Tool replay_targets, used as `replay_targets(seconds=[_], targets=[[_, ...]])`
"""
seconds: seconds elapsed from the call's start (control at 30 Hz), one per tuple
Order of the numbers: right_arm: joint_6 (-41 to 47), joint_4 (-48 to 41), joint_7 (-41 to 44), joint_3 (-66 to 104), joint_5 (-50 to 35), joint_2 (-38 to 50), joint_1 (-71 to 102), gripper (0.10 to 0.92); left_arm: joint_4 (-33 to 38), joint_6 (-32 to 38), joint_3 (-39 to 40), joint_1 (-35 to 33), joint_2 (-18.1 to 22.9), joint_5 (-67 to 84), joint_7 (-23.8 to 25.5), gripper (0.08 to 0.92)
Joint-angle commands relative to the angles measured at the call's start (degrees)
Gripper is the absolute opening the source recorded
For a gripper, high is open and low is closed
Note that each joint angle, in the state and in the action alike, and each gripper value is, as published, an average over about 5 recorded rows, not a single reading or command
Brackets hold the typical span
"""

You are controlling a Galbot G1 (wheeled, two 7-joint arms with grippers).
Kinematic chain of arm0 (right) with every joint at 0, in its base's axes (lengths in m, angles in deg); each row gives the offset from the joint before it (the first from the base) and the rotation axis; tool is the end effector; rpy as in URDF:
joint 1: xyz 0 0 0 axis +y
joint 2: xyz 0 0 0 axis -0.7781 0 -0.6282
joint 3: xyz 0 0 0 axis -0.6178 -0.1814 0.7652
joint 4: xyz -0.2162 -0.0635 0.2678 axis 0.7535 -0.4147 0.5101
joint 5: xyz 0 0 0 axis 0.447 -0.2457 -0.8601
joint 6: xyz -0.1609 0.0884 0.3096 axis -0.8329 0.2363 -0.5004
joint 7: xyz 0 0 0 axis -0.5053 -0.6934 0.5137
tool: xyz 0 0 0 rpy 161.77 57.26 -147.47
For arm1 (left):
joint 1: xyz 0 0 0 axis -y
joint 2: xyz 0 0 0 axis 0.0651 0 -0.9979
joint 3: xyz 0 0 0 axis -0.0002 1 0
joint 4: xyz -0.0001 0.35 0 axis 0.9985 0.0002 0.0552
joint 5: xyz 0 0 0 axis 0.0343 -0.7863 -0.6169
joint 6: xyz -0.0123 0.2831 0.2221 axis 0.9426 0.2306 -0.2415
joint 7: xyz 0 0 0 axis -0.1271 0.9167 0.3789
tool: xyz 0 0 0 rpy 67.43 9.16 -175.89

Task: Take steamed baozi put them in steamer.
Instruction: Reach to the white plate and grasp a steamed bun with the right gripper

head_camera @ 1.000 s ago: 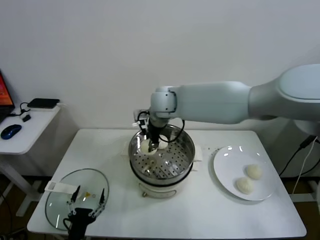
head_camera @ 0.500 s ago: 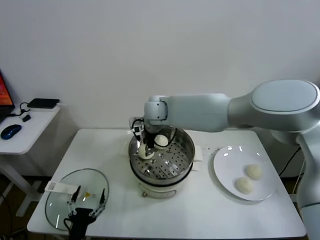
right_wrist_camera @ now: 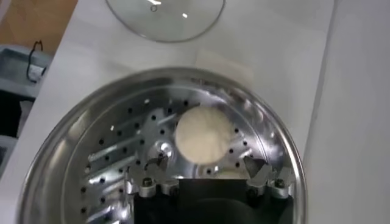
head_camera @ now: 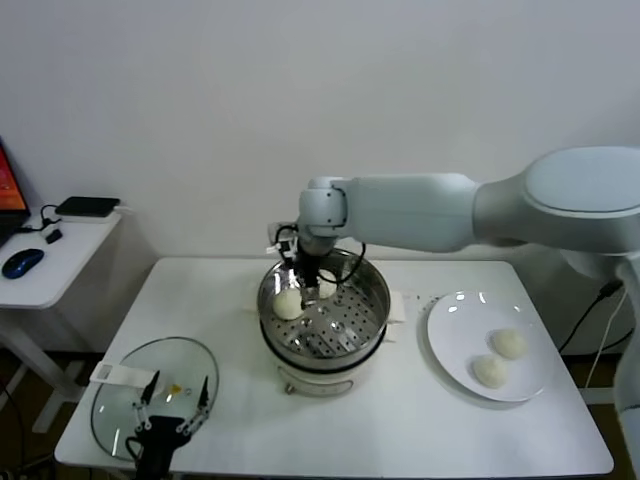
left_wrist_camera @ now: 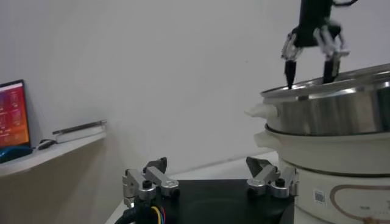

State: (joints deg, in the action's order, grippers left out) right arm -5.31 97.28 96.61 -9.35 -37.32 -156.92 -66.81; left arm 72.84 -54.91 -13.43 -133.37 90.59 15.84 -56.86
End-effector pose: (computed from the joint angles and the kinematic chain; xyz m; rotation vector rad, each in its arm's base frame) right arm 0.5542 0.1696 -0.0420 1.4653 -1.3384 1.4445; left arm 0.1109 0.0726 -0.3798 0.0075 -3.0909 -0.3623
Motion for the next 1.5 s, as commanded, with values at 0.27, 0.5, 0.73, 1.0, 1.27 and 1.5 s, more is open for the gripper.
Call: replay_targets(seconds=[0.27, 0.5, 0.73, 1.0, 1.27, 1.5], targets=[[-19.29, 4.13, 15.61, -13.56, 11.74, 26.86, -11.82, 0.823, -1.11, 0.16, 0.35, 0.00, -0.01, -0.77, 0.03, 0.823], [-19.13, 5.35, 13.73, -17.19, 18.44, 35.78, -8.29, 0.823, -1.21, 0.00, 0.49, 0.41, 0.10, -0.74, 0.03, 0.823], [-18.83, 5.05, 12.33, -15.50, 23.60, 41.22, -3.09, 0.823, -1.57, 0.14, 0.50, 0.44, 0.08, -0.74, -0.07, 0.823], [-18.10, 4.59, 10.47, -9.32, 27.38, 43.57, 5.80, 0.823, -1.51, 0.36, 0.40, 0.26, 0.30, -0.82, -0.19, 0.823], [-16.45, 3.56, 7.85, -1.81, 30.45, 43.82, 15.79, 0.823, -1.72, 0.66, 0.27, -0.27, 0.43, -1.17, -0.33, 0.823], [-15.74, 2.72, 6.97, 3.35, 32.17, 43.71, 21.53, 0.823, -2.12, 0.86, 0.10, -0.32, 0.50, -1.63, -0.41, 0.823]])
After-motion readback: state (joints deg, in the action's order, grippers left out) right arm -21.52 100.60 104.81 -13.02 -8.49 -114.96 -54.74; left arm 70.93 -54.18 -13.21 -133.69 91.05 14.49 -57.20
